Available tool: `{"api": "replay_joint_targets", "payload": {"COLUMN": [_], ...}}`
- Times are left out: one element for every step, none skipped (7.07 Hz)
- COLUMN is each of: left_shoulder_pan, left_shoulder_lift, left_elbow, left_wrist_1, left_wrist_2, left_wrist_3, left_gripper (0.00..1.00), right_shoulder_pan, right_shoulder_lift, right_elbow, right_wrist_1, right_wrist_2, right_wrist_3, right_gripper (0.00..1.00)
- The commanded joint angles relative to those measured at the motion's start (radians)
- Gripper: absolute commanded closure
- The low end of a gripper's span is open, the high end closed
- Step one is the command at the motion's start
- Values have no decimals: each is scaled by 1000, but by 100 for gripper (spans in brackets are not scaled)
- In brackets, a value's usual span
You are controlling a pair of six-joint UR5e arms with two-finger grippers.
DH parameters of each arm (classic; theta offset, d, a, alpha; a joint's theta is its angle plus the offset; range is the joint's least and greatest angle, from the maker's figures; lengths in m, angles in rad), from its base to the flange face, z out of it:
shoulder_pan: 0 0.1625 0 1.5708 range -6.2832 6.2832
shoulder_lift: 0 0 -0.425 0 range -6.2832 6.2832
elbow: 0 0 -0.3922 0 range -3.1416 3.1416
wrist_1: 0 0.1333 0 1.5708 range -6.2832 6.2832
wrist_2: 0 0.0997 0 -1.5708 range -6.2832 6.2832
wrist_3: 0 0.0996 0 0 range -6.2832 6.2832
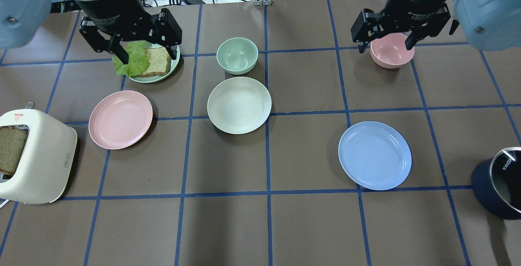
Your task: Stack three plates with pink and blue
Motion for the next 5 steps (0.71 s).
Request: {"api": "replay_joint_targets", "payload": {"left_shoulder_pan": [0, 0, 0, 3, 3], "left_shoulder_lift": [0, 0, 0, 0, 0], "left_elbow": [-2, -2, -4, 2, 1], "left_wrist_1": [-2, 0, -2, -12, -15], "left_wrist_2": [-1, -1, -1, -1, -4], "left_wrist_3": [0, 0, 0, 0, 0], "left_gripper": [0, 0, 0, 0, 0], "right_shoulder_pan": [-1, -1, -1, -1, -1], "right_shoulder_lift": [1, 2, -1, 2, 1], "right_elbow": [2, 2, 2, 1, 0], "right_wrist_1": [3, 1, 1, -2, 0], "right_wrist_2": [0, -1, -1, -1, -1], "right_wrist_3": [0, -7, -2, -1, 0], "right_gripper": [0, 0, 0, 0, 0]}}
